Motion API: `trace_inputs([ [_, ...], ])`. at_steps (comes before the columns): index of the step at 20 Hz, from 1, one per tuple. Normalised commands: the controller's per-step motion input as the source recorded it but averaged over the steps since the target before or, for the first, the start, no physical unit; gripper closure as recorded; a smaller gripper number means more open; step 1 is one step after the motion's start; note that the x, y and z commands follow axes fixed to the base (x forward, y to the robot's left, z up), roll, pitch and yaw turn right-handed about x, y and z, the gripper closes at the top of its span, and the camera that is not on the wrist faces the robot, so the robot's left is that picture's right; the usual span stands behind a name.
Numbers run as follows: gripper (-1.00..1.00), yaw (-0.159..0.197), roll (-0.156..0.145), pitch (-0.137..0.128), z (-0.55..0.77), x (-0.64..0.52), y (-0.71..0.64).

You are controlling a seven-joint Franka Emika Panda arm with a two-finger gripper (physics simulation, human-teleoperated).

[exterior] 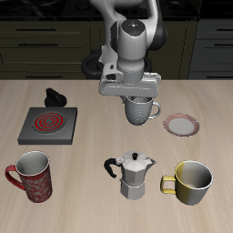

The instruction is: Place the white mug on the plate

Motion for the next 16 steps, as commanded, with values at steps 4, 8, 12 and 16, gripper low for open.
trace_inputs([
  [4, 1.0, 0.004, 0.054, -0.043, 0.3, -0.03, 0.42],
  [8, 1.0, 0.017, 0.034, -0.069, 0.39, -0.04, 0.33],
  [12, 1.0, 0.03, 0.021, -0.093, 0.32, 0.01, 0.35],
  [16, 1.0, -0.02, 0.056, -0.01, 0.05, 0.14, 0.49],
])
